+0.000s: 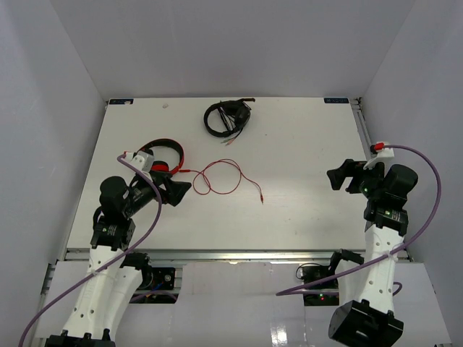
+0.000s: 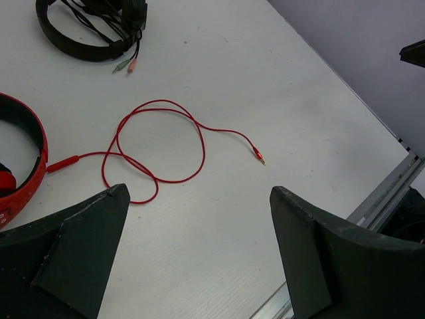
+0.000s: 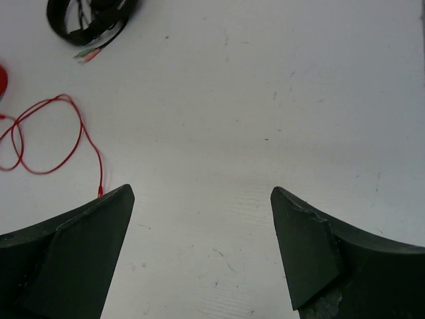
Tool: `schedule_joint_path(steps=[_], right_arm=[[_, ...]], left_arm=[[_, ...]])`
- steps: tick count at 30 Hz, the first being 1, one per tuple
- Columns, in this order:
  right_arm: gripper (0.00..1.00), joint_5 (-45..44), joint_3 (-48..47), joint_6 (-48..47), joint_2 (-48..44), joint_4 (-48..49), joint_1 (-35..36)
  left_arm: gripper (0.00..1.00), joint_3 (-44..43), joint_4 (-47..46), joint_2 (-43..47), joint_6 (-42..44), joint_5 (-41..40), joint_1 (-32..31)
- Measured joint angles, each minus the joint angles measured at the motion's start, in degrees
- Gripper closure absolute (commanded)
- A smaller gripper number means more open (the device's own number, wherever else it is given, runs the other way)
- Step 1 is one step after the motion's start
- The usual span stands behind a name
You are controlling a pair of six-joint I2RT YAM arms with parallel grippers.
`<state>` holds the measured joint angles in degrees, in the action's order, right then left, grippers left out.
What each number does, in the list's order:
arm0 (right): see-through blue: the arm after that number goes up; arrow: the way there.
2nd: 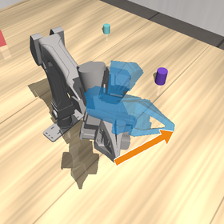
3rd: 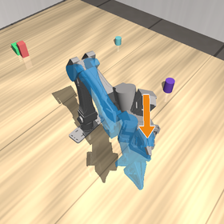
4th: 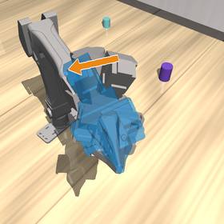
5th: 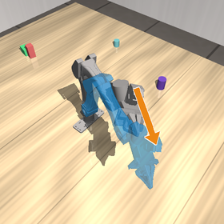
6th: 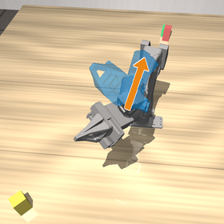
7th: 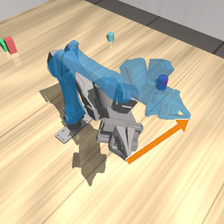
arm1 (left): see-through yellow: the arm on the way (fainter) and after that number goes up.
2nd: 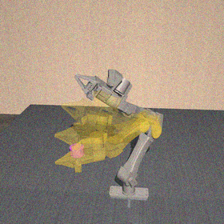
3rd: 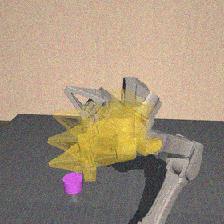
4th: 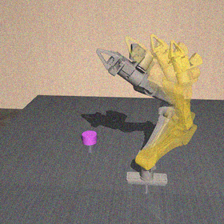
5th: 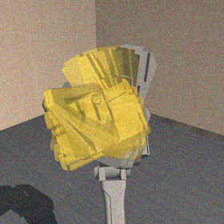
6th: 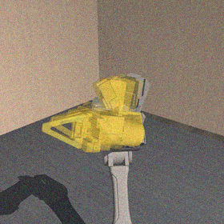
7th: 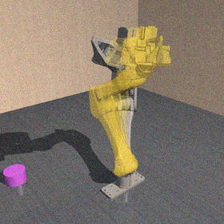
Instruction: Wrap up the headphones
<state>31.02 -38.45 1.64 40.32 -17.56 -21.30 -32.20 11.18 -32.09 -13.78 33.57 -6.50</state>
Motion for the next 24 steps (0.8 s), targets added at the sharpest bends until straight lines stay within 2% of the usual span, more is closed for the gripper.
schedule_joint_path(steps=[2,7,10,17,21,24], right_arm=[[0.10,4.27,0.39,-3.64,0.22,0.24,-0.09],[0.10,21.66,0.43,-17.72,4.51,-2.32,0.01],[0.10,28.97,0.43,-21.25,9.46,-2.98,0.70],[0.10,30.23,0.41,-24.45,18.87,-3.42,6.39],[0.10,30.14,2.03,-25.92,19.03,-2.42,6.91],[0.10,29.61,5.34,-26.76,16.43,-1.66,6.91]], left_arm=[[0.02,0.02,0.00,0.08,0.00,-0.07,0.00],[0.02,0.01,0.02,0.06,0.00,-0.14,-0.02],[0.02,0.00,-0.01,-0.08,-0.05,-0.11,0.00],[0.02,0.43,-1.12,-4.59,-2.85,-0.40,-0.02],[0.02,-2.79,0.50,-15.64,-4.41,-3.51,-0.11],[0.03,-11.19,6.47,-27.81,-5.09,-7.84,-0.68]])
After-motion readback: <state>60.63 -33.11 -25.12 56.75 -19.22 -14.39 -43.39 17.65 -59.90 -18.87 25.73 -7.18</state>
